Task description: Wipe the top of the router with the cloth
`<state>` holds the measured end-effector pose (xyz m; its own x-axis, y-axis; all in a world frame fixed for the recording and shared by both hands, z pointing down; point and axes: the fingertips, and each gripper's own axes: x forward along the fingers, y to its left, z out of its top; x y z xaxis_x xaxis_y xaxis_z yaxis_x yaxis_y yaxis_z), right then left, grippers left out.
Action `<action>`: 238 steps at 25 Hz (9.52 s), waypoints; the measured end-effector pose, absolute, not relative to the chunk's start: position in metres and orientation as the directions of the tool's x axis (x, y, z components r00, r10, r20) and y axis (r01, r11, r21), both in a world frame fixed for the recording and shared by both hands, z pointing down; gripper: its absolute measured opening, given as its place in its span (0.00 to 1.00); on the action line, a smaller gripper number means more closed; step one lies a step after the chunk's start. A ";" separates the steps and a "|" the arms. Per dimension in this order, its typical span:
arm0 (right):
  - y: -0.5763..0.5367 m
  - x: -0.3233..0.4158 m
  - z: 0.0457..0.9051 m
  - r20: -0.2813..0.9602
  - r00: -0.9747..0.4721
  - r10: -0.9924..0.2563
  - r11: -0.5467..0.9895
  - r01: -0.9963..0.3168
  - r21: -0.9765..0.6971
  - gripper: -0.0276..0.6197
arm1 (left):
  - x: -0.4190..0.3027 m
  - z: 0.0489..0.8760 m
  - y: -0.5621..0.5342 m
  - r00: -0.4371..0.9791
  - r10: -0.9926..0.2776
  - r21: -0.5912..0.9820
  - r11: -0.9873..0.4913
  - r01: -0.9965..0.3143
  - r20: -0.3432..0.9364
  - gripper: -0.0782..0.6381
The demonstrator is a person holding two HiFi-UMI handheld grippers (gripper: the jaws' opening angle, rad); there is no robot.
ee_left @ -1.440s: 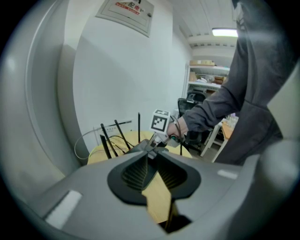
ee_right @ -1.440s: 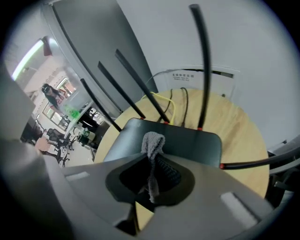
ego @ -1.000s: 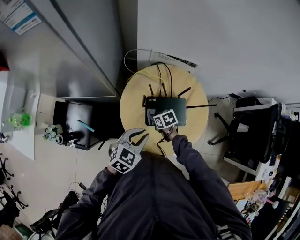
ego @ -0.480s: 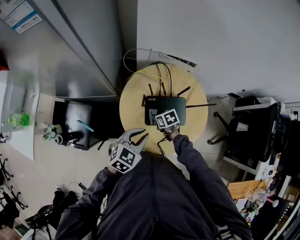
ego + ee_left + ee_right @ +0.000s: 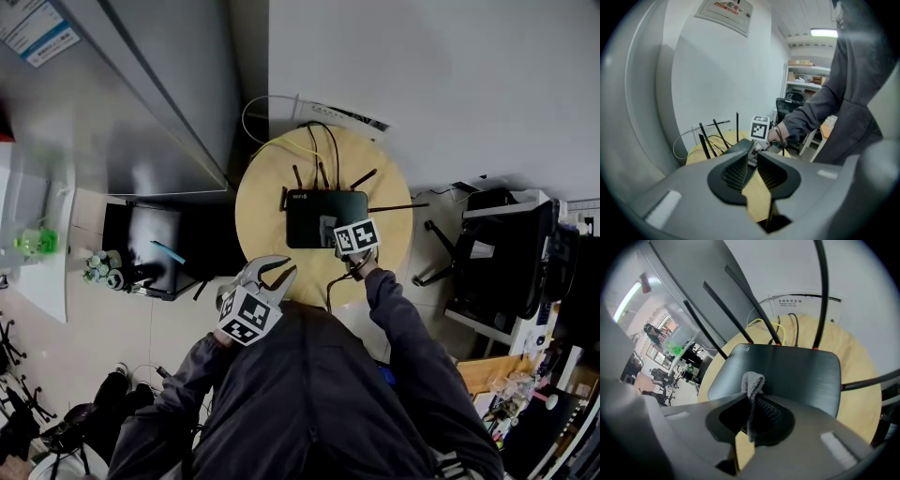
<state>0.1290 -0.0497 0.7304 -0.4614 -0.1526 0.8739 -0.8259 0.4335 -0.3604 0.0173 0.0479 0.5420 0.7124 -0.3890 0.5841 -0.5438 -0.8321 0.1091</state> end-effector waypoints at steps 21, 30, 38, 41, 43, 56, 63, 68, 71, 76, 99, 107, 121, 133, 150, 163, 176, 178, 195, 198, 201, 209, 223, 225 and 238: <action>-0.043 0.257 0.731 0.924 -0.301 -0.238 0.284 -0.931 -0.230 0.08 | 0.015 0.545 0.051 0.719 -0.370 0.113 -0.843 -0.526 0.589 0.20; -0.034 0.163 0.712 0.864 -0.444 -0.238 0.393 -0.857 -0.333 0.08 | 0.014 0.547 0.050 0.719 -0.363 0.116 -0.845 -0.522 0.593 0.20; -0.011 0.047 0.717 0.834 -0.538 -0.125 0.537 -0.743 -0.399 0.08 | 0.012 0.546 0.048 0.710 -0.370 0.110 -0.840 -0.531 0.598 0.20; -0.003 0.028 0.722 0.837 -0.536 -0.107 0.557 -0.730 -0.396 0.08 | 0.009 0.546 0.048 0.705 -0.378 0.110 -0.834 -0.540 0.600 0.20; 0.000 0.024 0.725 0.841 -0.531 -0.106 0.558 -0.732 -0.392 0.08 | 0.007 0.546 0.048 0.703 -0.382 0.110 -0.831 -0.546 0.600 0.20; 0.000 0.100 0.729 0.861 -0.480 -0.168 0.466 -0.808 -0.360 0.08 | 0.014 0.547 0.052 0.713 -0.371 0.115 -0.839 -0.532 0.595 0.20; -0.003 0.171 0.729 0.879 -0.422 -0.220 0.381 -0.867 -0.321 0.08 | 0.015 0.548 0.053 0.714 -0.362 0.113 -0.845 -0.523 0.599 0.20; -0.004 0.214 0.731 0.891 -0.380 -0.248 0.316 -0.901 -0.297 0.08 | 0.017 0.548 0.055 0.713 -0.357 0.110 -0.849 -0.518 0.603 0.20; -0.005 0.231 0.731 0.897 -0.357 -0.261 0.290 -0.915 -0.280 0.08 | 0.016 0.549 0.055 0.712 -0.356 0.109 -0.849 -0.517 0.605 0.20; -0.004 0.243 0.731 0.903 -0.335 -0.269 0.277 -0.925 -0.260 0.08 | 0.014 0.548 0.056 0.710 -0.356 0.107 -0.849 -0.517 0.608 0.20; 0.042 0.026 0.739 0.753 -0.644 -0.138 0.481 -0.708 -0.517 0.08 | -0.009 0.551 0.062 0.662 -0.363 0.094 -0.831 -0.548 0.655 0.20; 0.032 0.019 0.761 0.721 -0.674 -0.158 0.298 -0.729 -0.616 0.08 | -0.017 0.550 0.064 0.639 -0.371 0.086 -0.820 -0.566 0.674 0.20; 0.025 0.093 0.771 0.737 -0.634 -0.233 0.172 -0.773 -0.611 0.08 | -0.004 0.547 0.064 0.645 -0.360 0.082 -0.831 -0.550 0.674 0.20; 0.021 0.190 0.770 0.758 -0.573 -0.312 0.070 -0.809 -0.583 0.08 | 0.014 0.547 0.066 0.651 -0.340 0.083 -0.845 -0.528 0.679 0.20; 0.030 0.247 0.755 0.828 -0.535 -0.168 0.338 -0.820 -0.462 0.08 | 0.037 0.553 0.053 0.653 -0.341 0.096 -0.838 -0.537 0.677 0.20; -0.085 0.280 0.756 0.838 -0.459 -0.296 0.404 -0.855 -0.326 0.08 | 0.038 0.548 0.053 0.615 -0.376 0.076 -0.810 -0.581 0.693 0.20; -0.078 0.260 0.763 0.771 -0.583 -0.258 0.401 -0.790 -0.463 0.08 | 0.026 0.544 0.059 0.603 -0.390 0.069 -0.800 -0.596 0.696 0.20; -0.070 0.260 0.763 0.769 -0.588 -0.251 0.402 -0.786 -0.470 0.08 | 0.026 0.546 0.061 0.606 -0.382 0.077 -0.801 -0.594 0.697 0.20; -0.003 0.259 0.759 0.755 -0.604 -0.256 0.377 -0.781 -0.497 0.08 | 0.035 0.548 0.070 0.652 -0.329 0.092 -0.847 -0.524 0.683 0.20; -0.006 0.265 0.752 0.790 -0.535 -0.298 0.356 -0.831 -0.429 0.08 | 0.033 0.546 0.068 0.657 -0.337 0.089 -0.846 -0.526 0.675 0.20; -0.009 0.256 0.718 0.756 -0.534 -0.378 0.404 -0.830 -0.385 0.08 | 0.031 0.544 0.063 0.662 -0.352 0.085 -0.842 -0.533 0.662 0.20; 0.000 0.181 0.571 0.561 -0.639 -0.526 0.618 -0.740 -0.265 0.08 | 0.037 0.539 0.044 0.692 -0.383 0.071 -0.845 -0.530 0.612 0.20; 0.015 0.103 0.505 0.503 -0.682 -0.531 0.745 -0.659 -0.106 0.08 | 0.039 0.535 0.034 0.729 -0.382 0.094 -0.850 -0.519 0.568 0.20; 0.015 0.100 0.505 0.505 -0.681 -0.530 0.744 -0.659 -0.108 0.08 | 0.038 0.535 0.035 0.733 -0.381 0.105 -0.847 -0.521 0.563 0.20; 0.016 0.088 0.503 0.512 -0.679 -0.527 0.747 -0.657 -0.101 0.08 | 0.032 0.533 0.034 0.749 -0.376 0.130 -0.845 -0.519 0.546 0.20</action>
<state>0.0880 0.0163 0.5026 -0.6785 -0.5267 0.5121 -0.6565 0.7475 -0.1012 0.0322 0.0337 0.5331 0.7489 -0.3757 0.5459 -0.5188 -0.8449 0.1302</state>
